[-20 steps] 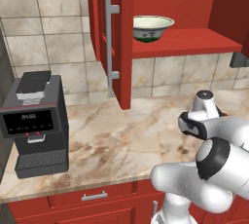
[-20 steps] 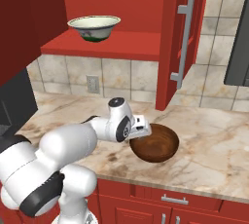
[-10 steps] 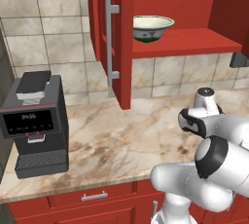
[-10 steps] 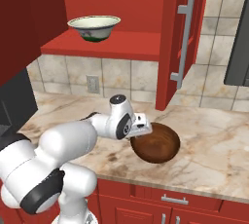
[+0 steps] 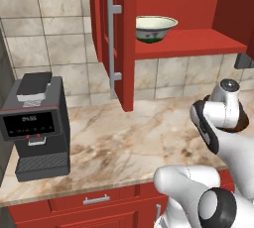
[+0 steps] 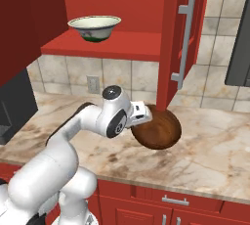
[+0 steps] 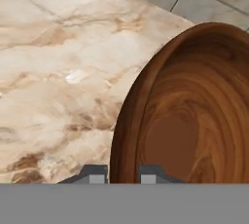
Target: Open the cabinet. Pick the bowls from the counter and place them in the cabinet. Then close the cabinet.
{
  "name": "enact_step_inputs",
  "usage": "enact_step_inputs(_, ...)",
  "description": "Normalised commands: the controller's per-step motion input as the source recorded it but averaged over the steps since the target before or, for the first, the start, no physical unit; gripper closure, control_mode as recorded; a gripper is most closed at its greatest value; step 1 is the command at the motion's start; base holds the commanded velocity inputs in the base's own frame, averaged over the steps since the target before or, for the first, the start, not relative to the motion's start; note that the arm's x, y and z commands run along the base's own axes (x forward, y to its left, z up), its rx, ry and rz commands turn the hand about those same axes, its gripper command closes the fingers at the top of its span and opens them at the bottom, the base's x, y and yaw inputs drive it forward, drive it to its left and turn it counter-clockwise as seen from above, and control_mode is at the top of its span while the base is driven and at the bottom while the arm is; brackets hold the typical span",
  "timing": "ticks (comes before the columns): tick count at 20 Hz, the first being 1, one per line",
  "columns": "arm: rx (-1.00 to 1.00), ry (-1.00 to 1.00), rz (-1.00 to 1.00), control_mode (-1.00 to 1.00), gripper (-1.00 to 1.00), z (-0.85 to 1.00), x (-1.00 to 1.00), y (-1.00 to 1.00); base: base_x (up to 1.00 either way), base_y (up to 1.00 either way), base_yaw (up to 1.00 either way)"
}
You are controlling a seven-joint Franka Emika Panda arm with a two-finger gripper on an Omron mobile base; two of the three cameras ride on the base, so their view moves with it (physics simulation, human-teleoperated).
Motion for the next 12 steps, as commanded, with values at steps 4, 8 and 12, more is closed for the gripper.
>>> enact_step_inputs(4, -0.11, -0.21, 0.16, -1.0, 1.0, 0.99, -0.56, 0.0, 0.0, 0.0, 0.0)
enact_step_inputs(8, -0.19, -0.19, 0.19, -1.0, 1.0, 0.99, -0.67, 0.0, 0.0, 0.0, 0.0)
enact_step_inputs(12, -0.3, -0.05, 0.25, -1.0, 1.0, 0.88, -0.75, 0.2, 0.0, 0.0, 0.0)
